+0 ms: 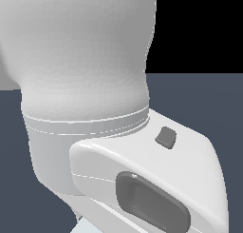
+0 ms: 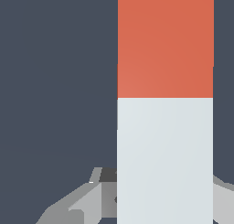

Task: Insert the peg into the horizontal hole in a box.

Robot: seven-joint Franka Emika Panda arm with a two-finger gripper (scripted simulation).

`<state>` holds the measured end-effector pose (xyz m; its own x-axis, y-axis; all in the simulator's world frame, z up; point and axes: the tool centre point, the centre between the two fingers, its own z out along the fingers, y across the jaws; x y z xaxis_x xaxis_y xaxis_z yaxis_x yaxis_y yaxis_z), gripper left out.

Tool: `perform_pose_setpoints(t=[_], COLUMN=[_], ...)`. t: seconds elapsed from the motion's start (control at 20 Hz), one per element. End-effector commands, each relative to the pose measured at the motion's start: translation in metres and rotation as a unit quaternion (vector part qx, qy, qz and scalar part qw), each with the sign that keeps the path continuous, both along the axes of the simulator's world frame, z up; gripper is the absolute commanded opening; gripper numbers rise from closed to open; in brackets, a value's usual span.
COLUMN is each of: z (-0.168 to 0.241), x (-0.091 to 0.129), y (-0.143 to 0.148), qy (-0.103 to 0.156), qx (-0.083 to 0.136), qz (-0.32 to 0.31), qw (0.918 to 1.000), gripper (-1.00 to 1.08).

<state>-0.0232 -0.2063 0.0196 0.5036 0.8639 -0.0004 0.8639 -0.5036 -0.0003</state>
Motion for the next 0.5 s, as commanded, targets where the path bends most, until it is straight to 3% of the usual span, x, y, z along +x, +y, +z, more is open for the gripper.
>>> perform_pose_setpoints(t=[0.0, 0.45], z=[-0.0003, 0.0013], x=[0.0001, 0.0037], y=[0.0001, 0.0083], qy=[0.000, 0.000], qx=[0.000, 0.000], qz=[0.000, 0.009], qw=[1.0000, 1.0000], gripper=[-1.00, -1.00])
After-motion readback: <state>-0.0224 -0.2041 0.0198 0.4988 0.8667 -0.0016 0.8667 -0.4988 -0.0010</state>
